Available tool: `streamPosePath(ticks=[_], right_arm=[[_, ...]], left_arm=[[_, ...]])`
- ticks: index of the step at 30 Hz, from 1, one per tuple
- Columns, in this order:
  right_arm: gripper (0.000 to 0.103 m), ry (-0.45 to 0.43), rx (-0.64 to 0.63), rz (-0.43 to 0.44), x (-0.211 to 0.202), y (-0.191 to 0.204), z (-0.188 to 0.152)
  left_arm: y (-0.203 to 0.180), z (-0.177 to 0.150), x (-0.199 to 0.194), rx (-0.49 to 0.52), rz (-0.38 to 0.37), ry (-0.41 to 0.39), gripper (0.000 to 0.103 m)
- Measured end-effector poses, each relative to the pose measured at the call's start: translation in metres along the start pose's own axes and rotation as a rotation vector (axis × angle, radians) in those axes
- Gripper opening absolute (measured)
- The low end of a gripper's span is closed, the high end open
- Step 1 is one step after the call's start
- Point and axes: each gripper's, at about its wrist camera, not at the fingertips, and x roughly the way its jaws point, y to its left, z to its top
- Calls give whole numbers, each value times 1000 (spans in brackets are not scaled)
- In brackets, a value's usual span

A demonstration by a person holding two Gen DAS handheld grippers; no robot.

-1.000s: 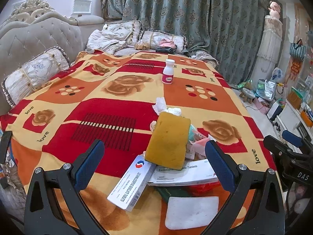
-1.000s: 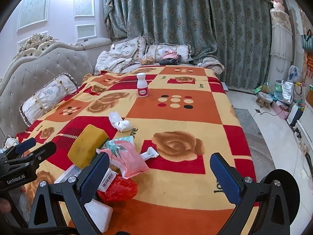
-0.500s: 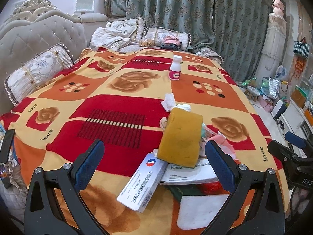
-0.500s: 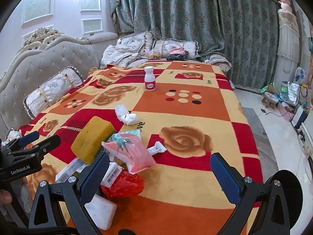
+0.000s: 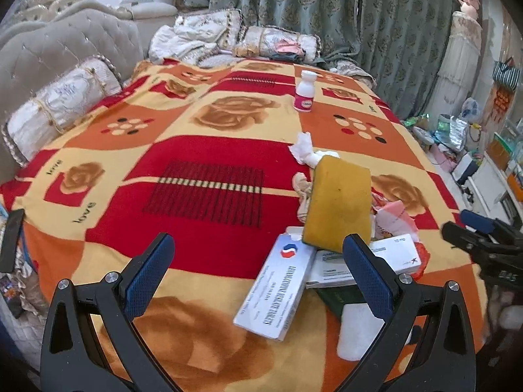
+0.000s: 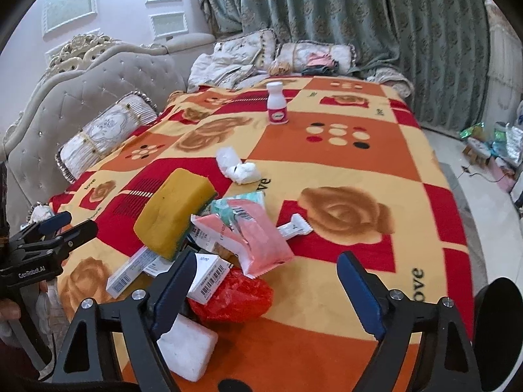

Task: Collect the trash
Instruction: 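Grasp the yellow sponge with the left tool while the right grasps the pink plastic packet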

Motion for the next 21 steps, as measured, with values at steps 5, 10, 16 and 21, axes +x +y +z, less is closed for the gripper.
streamPosePath(ticks=[5,10,16,21], right_arm=[[78,42,13,21,19,-8,6],[77,112,30,115,44,-20,13],[77,193,-8,225,83,-27,17],[68,231,8,262,105,-32,14]], left_arm=[[-17,12,13,16,-50,25,102],[-43,23,34,75,-83,57,102],[-62,27,70,134,-96,137,102],[-63,28,95,141,-134,223,61]])
